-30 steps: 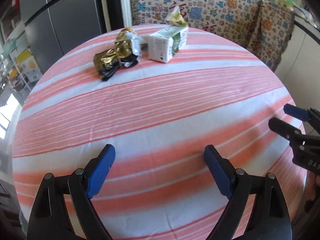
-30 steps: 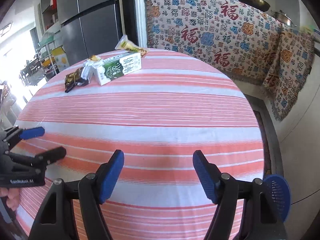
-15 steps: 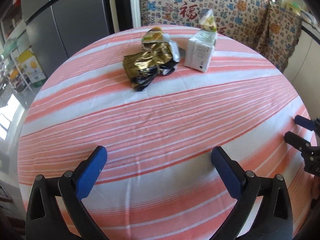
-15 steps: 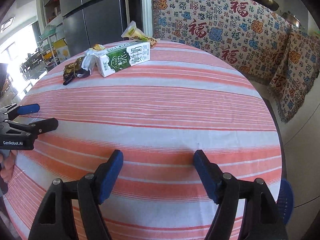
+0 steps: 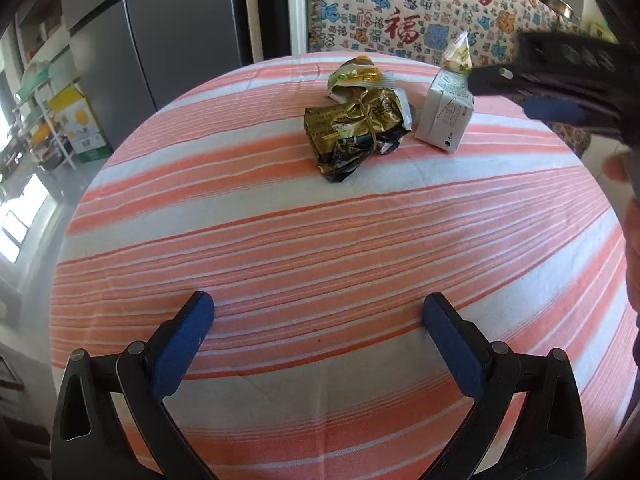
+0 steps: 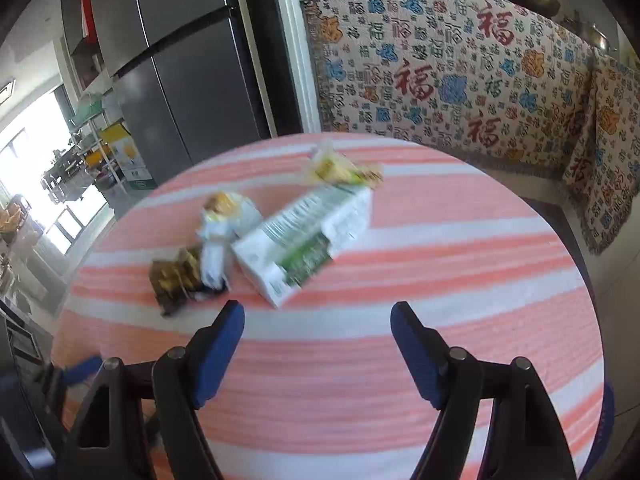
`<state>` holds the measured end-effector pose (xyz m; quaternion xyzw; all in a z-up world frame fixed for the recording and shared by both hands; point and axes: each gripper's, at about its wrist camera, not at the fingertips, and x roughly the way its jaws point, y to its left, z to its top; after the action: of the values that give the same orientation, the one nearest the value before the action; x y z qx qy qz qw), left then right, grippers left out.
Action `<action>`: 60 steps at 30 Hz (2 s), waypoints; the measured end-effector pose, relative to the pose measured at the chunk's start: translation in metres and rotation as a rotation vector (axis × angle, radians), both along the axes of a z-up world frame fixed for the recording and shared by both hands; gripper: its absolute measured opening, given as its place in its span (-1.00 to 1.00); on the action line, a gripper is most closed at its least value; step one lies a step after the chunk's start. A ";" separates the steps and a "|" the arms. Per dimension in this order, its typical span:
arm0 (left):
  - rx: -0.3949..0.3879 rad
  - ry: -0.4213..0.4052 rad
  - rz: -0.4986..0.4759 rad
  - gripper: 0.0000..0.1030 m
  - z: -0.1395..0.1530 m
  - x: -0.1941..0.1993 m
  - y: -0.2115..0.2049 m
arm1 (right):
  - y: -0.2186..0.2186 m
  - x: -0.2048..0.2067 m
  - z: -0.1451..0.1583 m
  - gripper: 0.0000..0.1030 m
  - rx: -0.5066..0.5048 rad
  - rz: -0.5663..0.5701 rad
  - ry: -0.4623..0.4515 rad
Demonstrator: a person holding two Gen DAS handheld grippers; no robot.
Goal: Collect trash
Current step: 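Move both tools back toward the milk carton and gold wrappers on the table, then grasp the gold wrapper bundle with the left tool while the right tool grasps the milk carton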
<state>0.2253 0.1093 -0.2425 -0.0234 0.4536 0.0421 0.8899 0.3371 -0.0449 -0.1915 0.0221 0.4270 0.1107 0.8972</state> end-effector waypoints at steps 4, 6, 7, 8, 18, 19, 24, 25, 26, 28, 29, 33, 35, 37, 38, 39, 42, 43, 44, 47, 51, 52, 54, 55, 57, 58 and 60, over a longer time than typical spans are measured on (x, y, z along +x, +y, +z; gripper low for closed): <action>-0.001 0.000 0.001 0.99 0.000 0.000 -0.001 | 0.039 0.040 -0.010 0.49 -0.025 -0.076 0.066; -0.001 0.000 0.001 0.99 0.000 -0.001 -0.001 | 0.041 0.052 -0.020 0.49 -0.068 -0.142 0.107; -0.001 0.000 0.001 0.99 0.000 -0.001 -0.001 | 0.037 0.055 -0.025 0.47 -0.061 -0.168 0.136; 0.000 0.000 0.001 0.99 0.000 -0.001 -0.001 | 0.030 0.055 -0.031 0.45 -0.019 -0.173 0.165; 0.002 -0.001 0.007 0.99 0.000 -0.002 -0.001 | -0.030 -0.045 0.005 -0.09 -0.097 0.085 0.167; 0.002 -0.001 0.008 0.99 0.000 -0.002 -0.001 | -0.039 -0.060 0.006 -0.09 -0.120 0.101 0.162; 0.002 -0.001 0.013 0.99 0.000 -0.002 -0.002 | -0.092 -0.100 -0.008 -0.04 -0.114 0.080 0.157; 0.002 -0.001 0.013 0.99 0.000 -0.002 -0.002 | -0.098 -0.105 -0.011 -0.04 -0.119 0.065 0.152; 0.002 -0.001 0.013 0.99 0.000 -0.003 -0.002 | -0.105 -0.108 -0.015 -0.04 -0.115 0.049 0.145; 0.002 -0.001 0.014 0.99 0.000 -0.003 -0.002 | -0.113 -0.116 -0.024 0.04 -0.115 0.025 0.145; 0.002 -0.001 0.014 0.99 0.000 -0.003 -0.002 | -0.113 -0.118 -0.029 0.09 -0.115 0.015 0.151; 0.001 -0.001 0.014 0.99 0.000 -0.003 -0.002 | -0.100 -0.130 -0.044 0.43 -0.121 0.016 0.119; 0.001 -0.001 0.014 0.99 0.000 -0.006 -0.002 | -0.087 -0.133 -0.047 0.51 -0.158 0.027 0.082; 0.002 0.002 0.012 0.99 0.001 -0.005 -0.002 | -0.080 -0.134 -0.049 0.55 -0.146 0.017 0.060; 0.001 0.005 0.010 0.99 0.001 -0.004 -0.002 | -0.079 -0.133 -0.049 0.57 -0.141 0.004 0.053; 0.000 0.009 0.006 0.99 0.001 -0.003 -0.001 | -0.080 -0.133 -0.050 0.61 -0.140 -0.005 0.045; -0.006 0.039 -0.064 0.99 0.003 0.011 0.001 | -0.079 -0.134 -0.051 0.61 -0.137 -0.013 0.030; -0.009 0.055 -0.089 0.99 0.005 0.019 0.003 | -0.080 -0.134 -0.051 0.61 -0.139 -0.012 0.030; -0.017 0.057 -0.095 0.99 0.008 0.027 0.008 | -0.080 -0.134 -0.052 0.61 -0.140 -0.013 0.029; -0.130 -0.009 -0.128 0.99 0.022 0.050 0.024 | -0.080 -0.134 -0.052 0.61 -0.136 -0.014 0.028; -0.090 -0.038 -0.272 0.99 0.030 0.081 0.014 | -0.081 -0.134 -0.052 0.61 -0.135 -0.014 0.027; -0.036 -0.047 -0.297 0.99 0.029 0.088 0.009 | -0.080 -0.135 -0.052 0.61 -0.137 -0.014 0.026; -0.007 -0.043 -0.326 0.99 0.024 0.102 0.007 | -0.080 -0.135 -0.052 0.61 -0.137 -0.014 0.027; -0.025 -0.040 -0.335 0.98 0.022 0.108 0.009 | -0.080 -0.135 -0.052 0.61 -0.137 -0.014 0.027; -0.076 -0.049 -0.355 0.79 0.021 0.110 0.009 | -0.081 -0.135 -0.052 0.61 -0.136 -0.014 0.026; -0.097 -0.051 -0.366 0.40 0.021 0.109 0.008 | -0.081 -0.135 -0.052 0.61 -0.136 -0.014 0.026; -0.135 -0.034 -0.372 0.00 0.021 0.105 0.007 | -0.081 -0.135 -0.052 0.61 -0.137 -0.017 0.026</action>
<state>0.3299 0.1163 -0.2217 0.0006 0.4370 -0.1537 0.8862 0.2024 -0.1258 -0.2434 -0.0341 0.4451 0.0734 0.8918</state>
